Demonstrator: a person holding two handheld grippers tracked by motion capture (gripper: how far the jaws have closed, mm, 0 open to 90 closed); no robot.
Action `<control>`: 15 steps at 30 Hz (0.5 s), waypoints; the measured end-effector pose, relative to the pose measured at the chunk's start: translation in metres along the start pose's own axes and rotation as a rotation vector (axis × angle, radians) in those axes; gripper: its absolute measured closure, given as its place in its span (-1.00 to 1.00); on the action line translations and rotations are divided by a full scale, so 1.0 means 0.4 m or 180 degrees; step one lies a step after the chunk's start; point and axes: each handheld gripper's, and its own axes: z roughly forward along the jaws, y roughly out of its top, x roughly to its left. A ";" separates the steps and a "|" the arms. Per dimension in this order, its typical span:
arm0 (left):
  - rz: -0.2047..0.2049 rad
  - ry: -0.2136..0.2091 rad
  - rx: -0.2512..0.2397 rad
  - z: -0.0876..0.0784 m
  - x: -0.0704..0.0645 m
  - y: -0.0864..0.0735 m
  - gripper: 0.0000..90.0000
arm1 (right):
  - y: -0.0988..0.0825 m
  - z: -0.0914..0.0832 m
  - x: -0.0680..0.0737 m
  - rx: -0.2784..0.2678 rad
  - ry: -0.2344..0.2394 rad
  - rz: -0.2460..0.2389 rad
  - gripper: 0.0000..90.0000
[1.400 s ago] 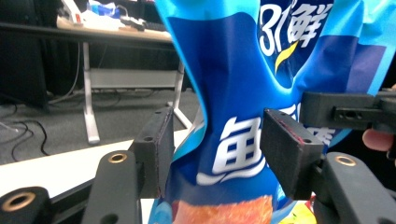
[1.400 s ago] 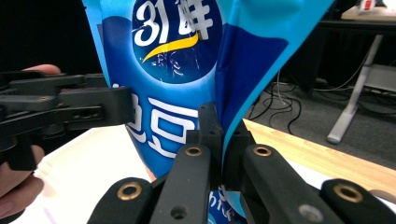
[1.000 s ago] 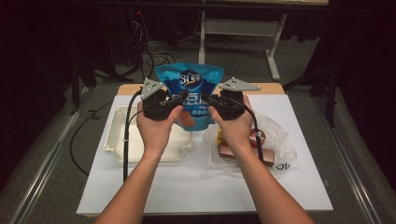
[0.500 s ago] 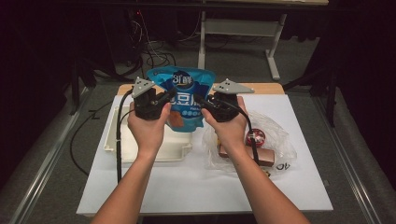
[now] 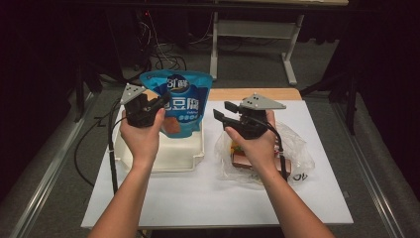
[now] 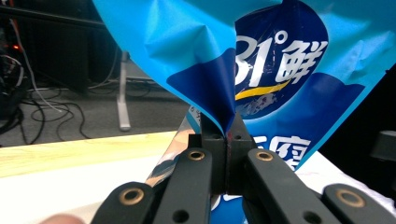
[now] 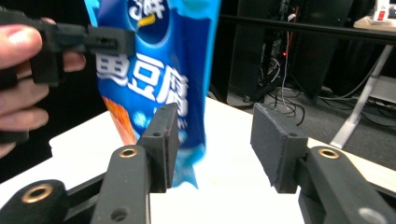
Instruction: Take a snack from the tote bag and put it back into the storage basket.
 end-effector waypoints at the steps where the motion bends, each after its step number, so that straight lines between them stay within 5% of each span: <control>1: -0.0014 0.0007 -0.0005 -0.001 0.007 -0.001 1.00 | -0.009 -0.007 -0.004 0.0024 -0.0034 -0.0025 0.09; 15: -0.0108 0.0119 -0.0029 -0.018 0.098 -0.033 1.00 | -0.121 -0.092 -0.078 0.0163 -0.0256 0.0075 -0.07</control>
